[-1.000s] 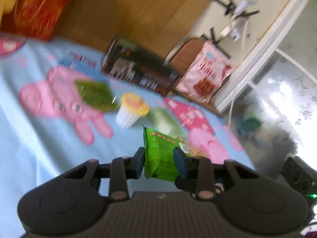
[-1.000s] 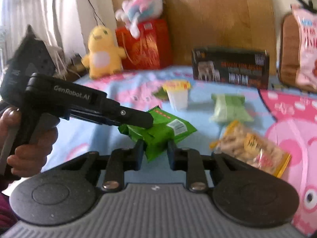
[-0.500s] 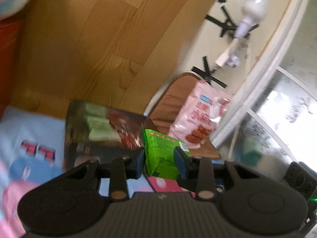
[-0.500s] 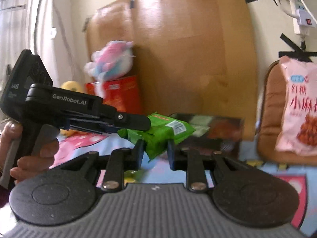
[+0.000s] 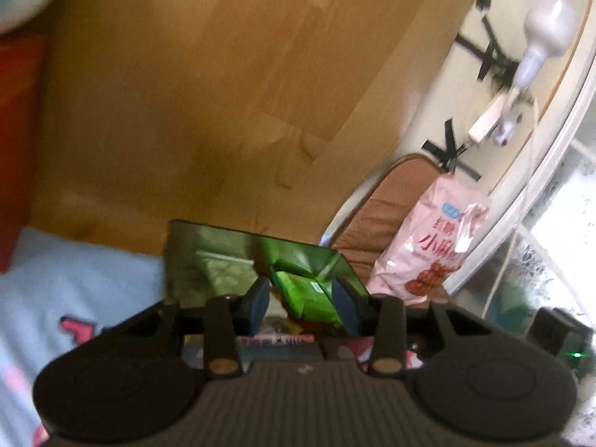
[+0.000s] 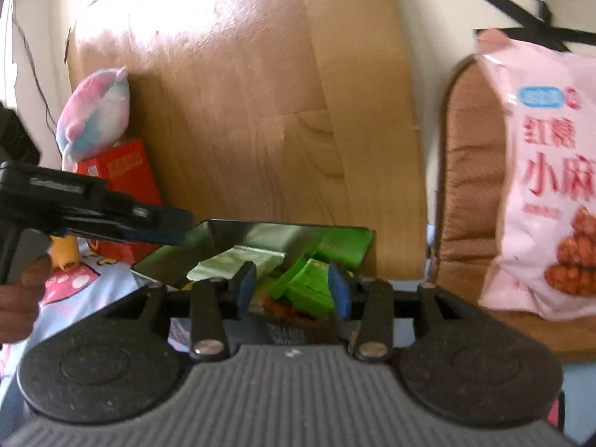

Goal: Organize snacks
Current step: 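Carry the bright green bag into the black box and open the right gripper, then grasp the light-green leaf-pattern packet with the right gripper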

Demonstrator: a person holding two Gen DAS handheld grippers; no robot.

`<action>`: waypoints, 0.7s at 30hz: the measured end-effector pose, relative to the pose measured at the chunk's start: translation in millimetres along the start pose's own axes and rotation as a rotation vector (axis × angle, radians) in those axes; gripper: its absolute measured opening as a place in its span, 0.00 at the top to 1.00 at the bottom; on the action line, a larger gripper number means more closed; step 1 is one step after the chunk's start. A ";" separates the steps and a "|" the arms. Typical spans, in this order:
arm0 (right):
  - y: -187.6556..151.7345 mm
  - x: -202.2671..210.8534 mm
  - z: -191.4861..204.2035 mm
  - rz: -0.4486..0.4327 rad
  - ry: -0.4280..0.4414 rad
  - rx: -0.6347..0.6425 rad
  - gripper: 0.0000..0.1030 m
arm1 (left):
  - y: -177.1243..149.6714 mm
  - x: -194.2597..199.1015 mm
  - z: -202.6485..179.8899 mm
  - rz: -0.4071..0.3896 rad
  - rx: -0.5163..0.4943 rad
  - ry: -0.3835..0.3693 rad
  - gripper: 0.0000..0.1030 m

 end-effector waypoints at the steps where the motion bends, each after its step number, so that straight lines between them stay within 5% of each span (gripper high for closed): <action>1: -2.2 5.7 -0.8 0.006 0.003 -0.014 0.56 | -3.1 11.3 -0.4 -0.009 0.002 0.002 0.62; 5: -20.3 33.7 5.9 0.058 0.035 -0.066 0.51 | -35.3 65.4 -9.3 -0.027 0.012 -0.037 0.61; 9: -49.4 65.1 31.0 0.133 0.057 -0.052 0.28 | -76.7 105.4 -10.4 -0.031 0.016 -0.047 0.59; 13: -92.6 69.6 73.0 0.260 0.092 0.048 0.24 | -113.6 129.8 5.3 -0.004 0.090 -0.039 0.58; 16: -122.5 56.3 94.3 0.328 0.023 0.136 0.26 | -135.0 144.8 17.0 0.002 0.125 -0.025 0.58; 19: -127.6 54.3 111.4 0.269 -0.021 0.247 0.49 | -149.9 156.5 22.9 0.002 0.137 -0.014 0.58; 21: -122.1 56.1 112.5 0.252 -0.052 0.270 0.51 | -157.8 162.2 26.6 0.010 0.143 -0.015 0.58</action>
Point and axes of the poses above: each gripper's, at about its wrist camera, not at the fingertips, and x roughly against the way its jaws point, z to its left, y to its top, the point moved 10 cm from there along -x, roughly the way its jaws point, and after that the axes turned 2 degrees about x, right-handed, at the moved point
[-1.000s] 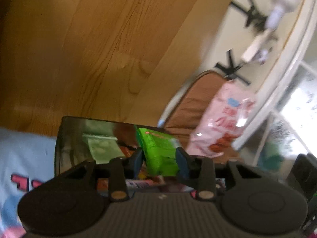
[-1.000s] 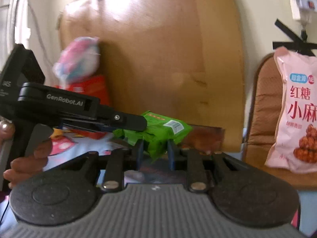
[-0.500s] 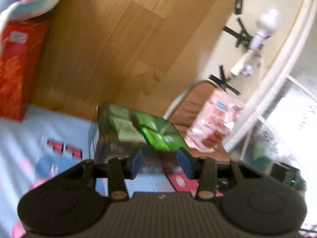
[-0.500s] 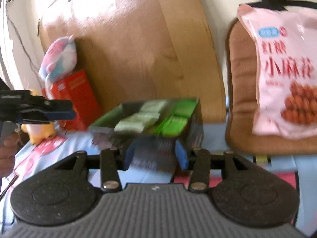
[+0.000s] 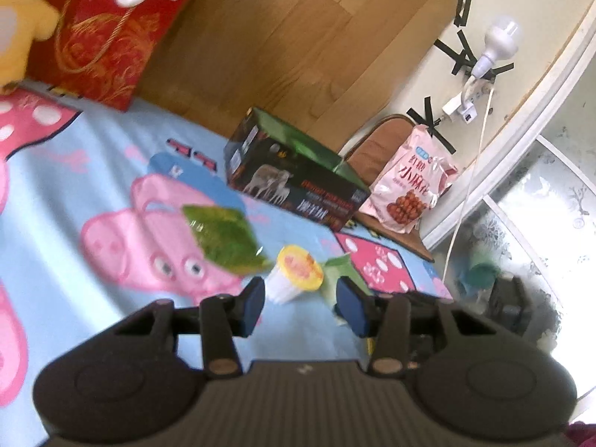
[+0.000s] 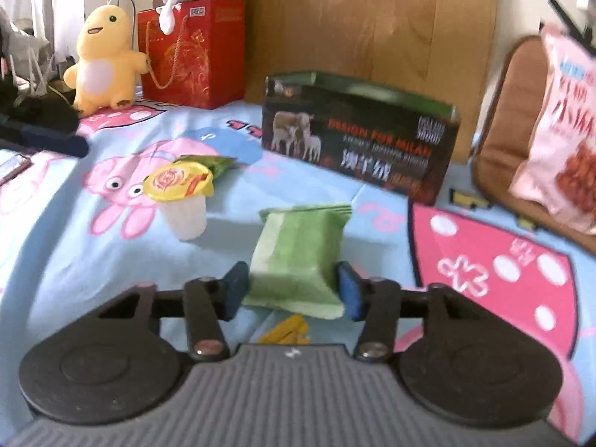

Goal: Organize snacks
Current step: 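Grasp the light-green leaf-pattern packet with the right gripper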

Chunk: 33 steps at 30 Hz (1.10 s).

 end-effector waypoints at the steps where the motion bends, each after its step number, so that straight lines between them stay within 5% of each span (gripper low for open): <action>1: 1.3 2.3 -1.6 0.008 0.009 -0.015 0.51 | -3.3 1.3 1.1 0.003 -0.002 -0.001 0.58; 6: 8.4 41.4 3.9 -0.079 -0.022 0.022 0.51 | -19.5 4.3 13.1 0.008 0.032 -0.006 0.58; 11: -10.1 51.4 46.3 -0.108 -0.178 0.447 0.51 | -32.6 3.6 16.8 0.024 0.050 -0.013 0.58; 14: -29.6 44.2 74.1 -0.056 -0.078 0.544 0.51 | -34.8 7.0 15.0 0.024 0.045 -0.020 0.58; 23: -13.6 43.9 105.4 -0.135 0.049 0.514 0.44 | -35.4 5.6 11.2 0.036 0.039 -0.029 0.58; 25: -11.9 44.9 101.9 -0.133 0.072 0.463 0.38 | -33.4 2.5 9.3 0.044 0.029 -0.031 0.58; 33: -21.9 69.6 72.8 -0.120 0.074 0.169 0.38 | -27.6 -32.6 -20.5 0.098 -0.100 -0.046 0.53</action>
Point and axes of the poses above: each gripper's, at about its wrist camera, not at the fingertips, and x roughly against the way its jaws point, z to its left, y to its top, the point moved 10 cm from there along -x, roughly the way its jaws point, and after that the axes turned 2 degrees about x, right-handed, at the moved point
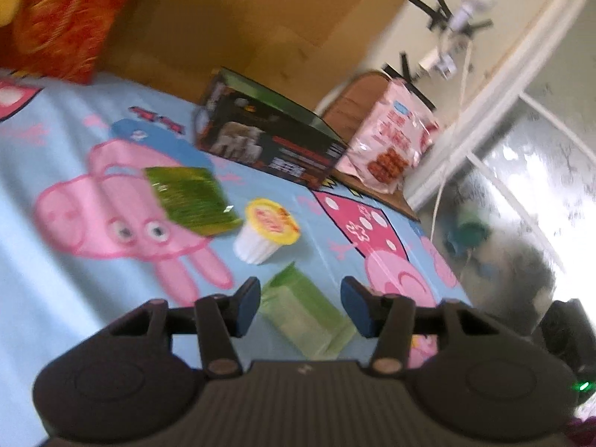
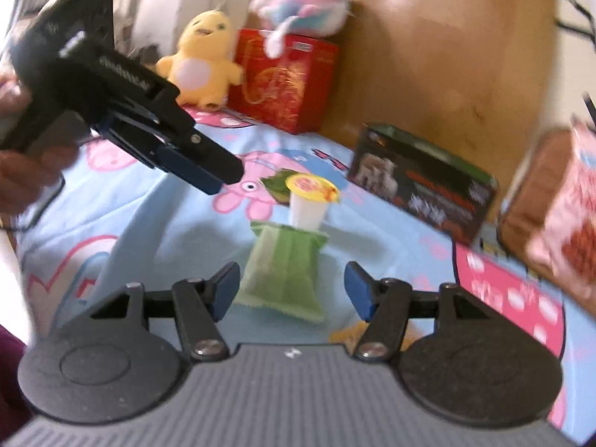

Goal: Organize snacks
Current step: 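Grasp the light-green leaf-pattern packet with the right gripper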

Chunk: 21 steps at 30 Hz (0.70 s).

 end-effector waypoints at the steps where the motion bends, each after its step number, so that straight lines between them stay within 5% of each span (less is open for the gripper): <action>1: -3.0 4.1 -0.6 0.001 0.021 -0.047 0.38 | 0.5 -5.6 -2.4 0.005 -0.020 0.007 0.53; 6: -21.2 6.0 7.0 0.056 0.154 -0.247 0.56 | -1.7 -33.8 2.7 0.044 -0.058 0.068 0.53; 13: -21.1 -12.9 6.3 0.061 0.069 -0.222 0.56 | -25.8 -36.3 -3.6 0.117 -0.026 0.038 0.65; 16: -20.1 -7.7 -5.3 0.028 0.029 -0.254 0.56 | -40.3 -26.0 -13.3 0.148 -0.002 -0.030 0.65; 21: -21.9 0.0 -18.2 0.000 0.020 -0.292 0.56 | -32.2 -11.3 -11.0 0.106 0.006 -0.009 0.58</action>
Point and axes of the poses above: each gripper's, at about its wrist camera, not at the fingertips, and x roughly against the way its jaws point, z to its left, y to its top, the point moved 10 cm from there along -x, roughly the way its jaws point, and after that the axes turned 2 degrees about x, right-handed, at the moved point
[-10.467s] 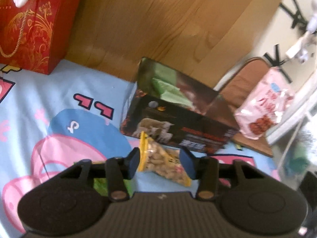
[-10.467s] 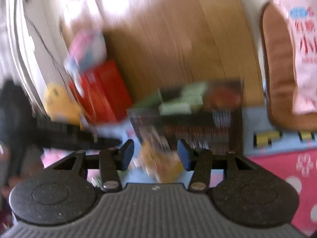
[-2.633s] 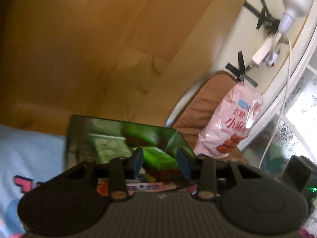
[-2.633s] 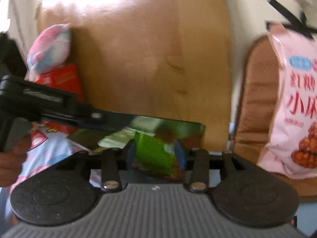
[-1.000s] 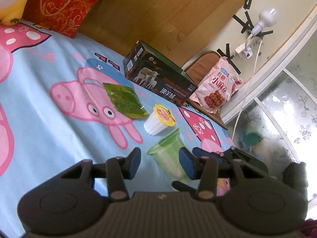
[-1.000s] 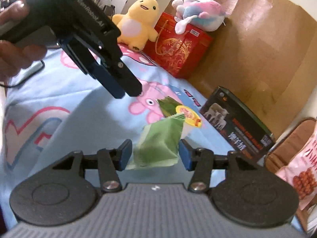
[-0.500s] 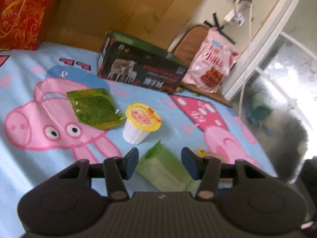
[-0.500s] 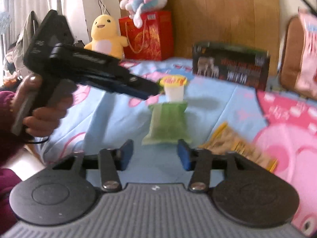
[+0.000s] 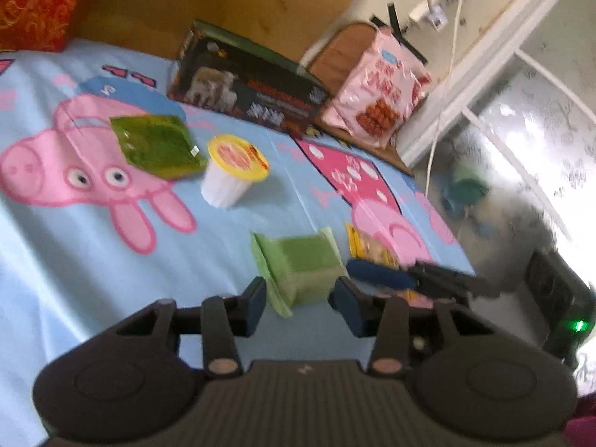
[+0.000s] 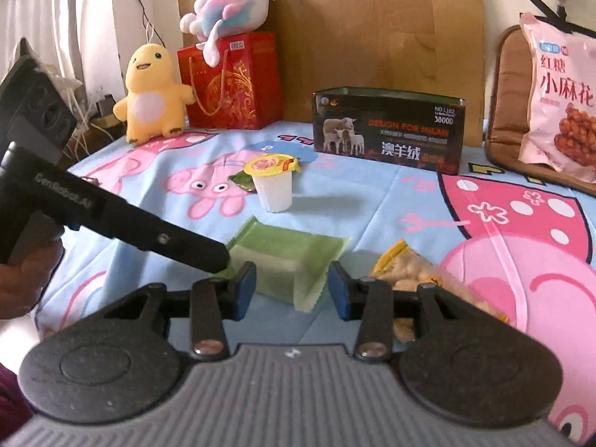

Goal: Organize snacks
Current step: 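Grasp the light-green leaf-pattern packet with the right gripper, then carry the light-green packet into the black box and open the right gripper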

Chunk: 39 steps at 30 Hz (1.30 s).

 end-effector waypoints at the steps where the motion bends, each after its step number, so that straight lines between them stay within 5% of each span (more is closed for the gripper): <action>1: -0.4 0.7 -0.2 0.000 0.003 0.004 0.56 | 4.1 1.7 2.1 -0.009 0.015 0.002 0.56; 10: -11.2 -9.4 6.3 0.058 0.005 0.079 0.48 | 3.7 -31.7 2.2 0.041 0.021 0.011 0.61; 14: -6.5 -14.0 8.4 0.048 -0.031 0.116 0.67 | 2.7 -23.0 -3.5 0.023 0.003 0.012 0.67; 20: 11.7 9.8 5.3 -0.031 0.055 0.044 0.72 | 23.0 2.0 -14.3 -0.041 -0.017 -0.013 0.67; 32: 114.1 -9.8 -42.1 -0.180 0.030 -0.032 0.72 | 163.3 -17.6 -46.0 -0.190 -0.163 0.003 0.67; 39: 163.9 -66.9 -97.8 -0.158 0.011 -0.076 0.72 | 227.1 -70.3 -17.5 -0.187 -0.152 0.055 0.63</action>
Point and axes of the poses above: each gripper's, at about its wrist camera, not at the fingertips, and x roughly against the way its jaws point, z to its left, y to its top, the point moved 10 cm from there along -x, roughly the way its jaws point, and after that the axes turned 2 degrees about x, right-handed, at the moved point
